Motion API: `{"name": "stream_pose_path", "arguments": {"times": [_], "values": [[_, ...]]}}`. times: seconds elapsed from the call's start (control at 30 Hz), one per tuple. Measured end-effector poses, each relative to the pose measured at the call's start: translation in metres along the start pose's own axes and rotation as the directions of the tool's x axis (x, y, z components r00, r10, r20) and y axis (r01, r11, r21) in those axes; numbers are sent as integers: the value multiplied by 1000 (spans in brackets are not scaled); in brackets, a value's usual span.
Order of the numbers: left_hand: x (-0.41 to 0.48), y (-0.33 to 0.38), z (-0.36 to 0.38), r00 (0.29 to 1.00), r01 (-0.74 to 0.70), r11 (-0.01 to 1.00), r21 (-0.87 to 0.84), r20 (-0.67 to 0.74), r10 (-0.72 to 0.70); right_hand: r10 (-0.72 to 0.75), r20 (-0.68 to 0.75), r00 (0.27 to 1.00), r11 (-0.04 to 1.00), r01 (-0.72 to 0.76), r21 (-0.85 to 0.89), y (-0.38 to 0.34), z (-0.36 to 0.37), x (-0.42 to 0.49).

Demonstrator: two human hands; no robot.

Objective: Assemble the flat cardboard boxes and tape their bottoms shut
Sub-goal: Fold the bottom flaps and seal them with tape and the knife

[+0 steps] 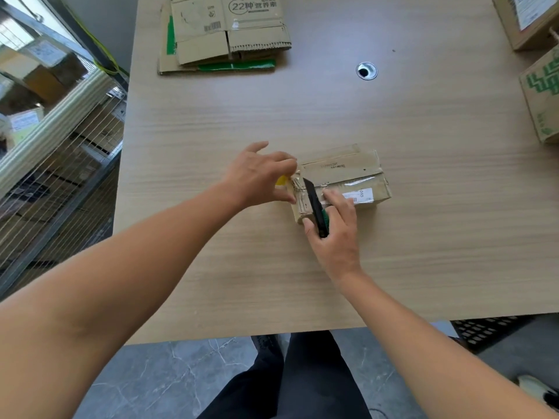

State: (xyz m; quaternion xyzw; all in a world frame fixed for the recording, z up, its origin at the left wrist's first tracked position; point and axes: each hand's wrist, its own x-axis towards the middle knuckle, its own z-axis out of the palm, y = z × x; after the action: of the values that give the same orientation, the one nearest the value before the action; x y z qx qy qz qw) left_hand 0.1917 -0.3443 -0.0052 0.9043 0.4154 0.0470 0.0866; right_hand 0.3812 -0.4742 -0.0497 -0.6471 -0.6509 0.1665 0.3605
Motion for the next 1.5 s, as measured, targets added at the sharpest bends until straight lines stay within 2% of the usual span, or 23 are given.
{"name": "stream_pose_path", "arguments": {"times": [0.1,0.37,0.57,0.67,0.73,0.83,0.93,1.07,1.17,1.23,1.33,1.4,1.5], "values": [[1,2,2,997,11,1000,-16,-76,-12,-31,27,999,999,30,25,8,-2,9],[-36,35,3,982,189,972,-137,9,-190,-101,313,944,983,45,180,25,-42,18],[-39,73,22,912,403,913,-66,-49,-406,-61,289,956,986,13,164,21,-39,17],[-37,76,16,911,410,908,-81,-17,-413,-121,292,949,990,91,112,24,-42,26],[-42,82,13,940,341,932,-125,22,-341,-116,238,964,993,109,39,29,-45,30],[-55,104,16,969,240,962,-133,97,-228,-28,262,965,998,10,69,27,-49,31],[-67,107,13,949,314,929,-194,103,-299,-10,309,951,999,-6,50,22,-45,29],[-83,87,-7,904,417,806,-421,102,-415,78,213,974,985,-109,137,10,-45,35],[-87,77,-27,874,470,682,-560,190,-447,165,158,974,950,-200,240,-4,-58,31],[-87,77,-41,876,466,611,-640,234,-423,245,288,926,847,-349,401,-21,-71,19],[-90,92,-51,907,411,568,-714,256,-335,237,462,855,695,-481,535,-48,-82,-7],[-95,107,-50,922,382,570,-727,263,-283,264,477,838,665,-516,539,-63,-88,-22],[-103,126,-45,937,348,558,-753,256,-238,324,437,839,708,-522,476,-73,-96,-34]]}}
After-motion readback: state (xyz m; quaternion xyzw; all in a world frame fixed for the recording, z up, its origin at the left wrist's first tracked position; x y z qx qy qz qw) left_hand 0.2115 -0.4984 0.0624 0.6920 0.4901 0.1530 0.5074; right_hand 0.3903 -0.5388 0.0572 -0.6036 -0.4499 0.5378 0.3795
